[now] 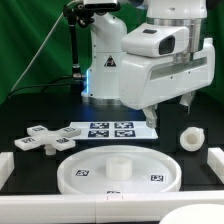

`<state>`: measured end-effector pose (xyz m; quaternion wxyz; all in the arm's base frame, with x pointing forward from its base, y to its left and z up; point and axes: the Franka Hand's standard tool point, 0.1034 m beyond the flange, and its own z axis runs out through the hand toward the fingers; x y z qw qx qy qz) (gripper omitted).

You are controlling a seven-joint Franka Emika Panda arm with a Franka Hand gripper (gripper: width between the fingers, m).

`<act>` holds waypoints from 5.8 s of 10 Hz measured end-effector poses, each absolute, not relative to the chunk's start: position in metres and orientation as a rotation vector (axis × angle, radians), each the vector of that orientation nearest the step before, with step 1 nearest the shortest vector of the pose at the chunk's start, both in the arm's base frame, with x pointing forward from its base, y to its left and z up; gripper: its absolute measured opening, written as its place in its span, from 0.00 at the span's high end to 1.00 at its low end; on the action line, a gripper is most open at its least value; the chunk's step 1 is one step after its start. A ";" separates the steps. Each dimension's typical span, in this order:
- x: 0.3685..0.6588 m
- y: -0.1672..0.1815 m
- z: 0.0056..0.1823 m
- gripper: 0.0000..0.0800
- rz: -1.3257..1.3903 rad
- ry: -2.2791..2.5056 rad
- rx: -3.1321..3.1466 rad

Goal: Assemble round table

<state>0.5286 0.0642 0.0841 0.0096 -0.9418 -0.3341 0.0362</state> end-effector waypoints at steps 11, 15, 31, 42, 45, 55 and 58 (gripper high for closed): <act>0.562 -0.023 0.038 0.19 0.055 -1.398 -2.791; 0.572 -0.024 0.025 0.19 0.051 -1.410 -2.782; 0.567 0.016 0.016 0.49 0.076 -1.392 -2.777; 0.568 0.042 0.015 0.27 0.068 -1.387 -2.784; 0.568 0.038 0.022 0.19 0.064 -1.382 -2.792; 0.506 0.066 0.073 0.19 -0.108 -0.809 -3.038; 0.501 0.073 0.071 0.19 -0.100 -0.323 -3.100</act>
Offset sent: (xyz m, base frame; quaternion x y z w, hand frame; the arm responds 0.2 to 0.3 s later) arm 0.0141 -0.0653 -0.0292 -0.0136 0.0352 -0.1035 0.9939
